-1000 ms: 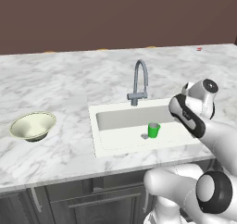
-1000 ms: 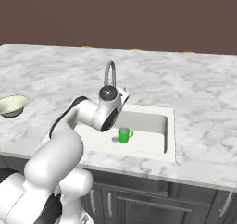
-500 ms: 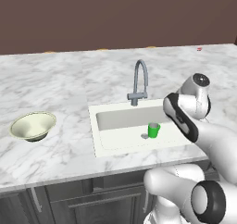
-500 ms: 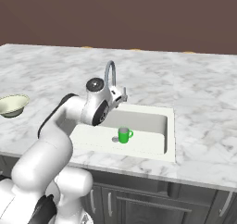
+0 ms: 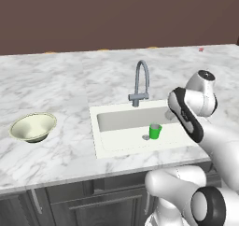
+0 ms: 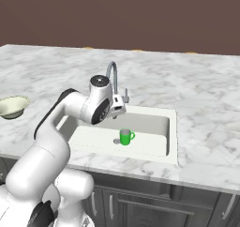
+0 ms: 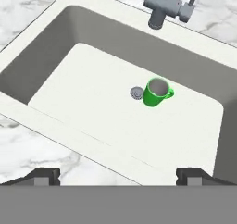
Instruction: Pick the mug and place it in the sink. Pick the bowl and place it in the open cabinet and then close the cabinet.
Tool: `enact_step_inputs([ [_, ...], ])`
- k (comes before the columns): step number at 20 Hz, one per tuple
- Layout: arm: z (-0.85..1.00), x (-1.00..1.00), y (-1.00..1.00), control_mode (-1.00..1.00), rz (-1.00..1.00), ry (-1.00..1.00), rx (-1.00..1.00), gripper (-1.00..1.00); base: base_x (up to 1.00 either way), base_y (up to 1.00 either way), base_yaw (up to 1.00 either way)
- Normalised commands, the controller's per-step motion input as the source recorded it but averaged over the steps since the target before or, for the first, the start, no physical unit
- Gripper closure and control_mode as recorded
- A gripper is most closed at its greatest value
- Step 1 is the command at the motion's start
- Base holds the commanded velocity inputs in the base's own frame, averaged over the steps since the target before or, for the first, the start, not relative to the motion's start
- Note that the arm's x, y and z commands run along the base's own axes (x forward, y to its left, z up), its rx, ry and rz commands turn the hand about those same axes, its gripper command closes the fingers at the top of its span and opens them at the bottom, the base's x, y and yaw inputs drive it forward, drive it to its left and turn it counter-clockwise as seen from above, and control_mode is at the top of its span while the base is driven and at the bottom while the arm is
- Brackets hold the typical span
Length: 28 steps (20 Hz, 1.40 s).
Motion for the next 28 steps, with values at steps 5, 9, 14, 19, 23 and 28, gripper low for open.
enact_step_inputs([
  [5, 0.14, -0.21, 0.14, -1.0, -0.25, 0.19, 0.19, -1.0, 0.0, 0.0, 0.0],
  [9, 0.08, -0.11, 0.21, -1.0, -0.2, 0.03, 0.0, -1.0, 0.0, 0.0, 0.0],
  [14, 0.0, -0.18, 0.32, -1.0, -0.25, 0.0, 0.01, -1.0, 0.0, 0.0, 0.0],
  [19, 0.0, -0.17, 0.28, -1.0, -0.24, 0.01, 0.04, -1.0, 0.0, 0.0, 0.0],
  [23, 0.0, -0.1, 0.34, -1.0, -0.21, 0.03, 0.12, -1.0, 0.0, 0.0, 0.0],
  [28, 0.0, -0.02, 0.39, -1.0, -0.18, 0.02, 0.1, -1.0, 0.0, 0.0, 0.0],
])
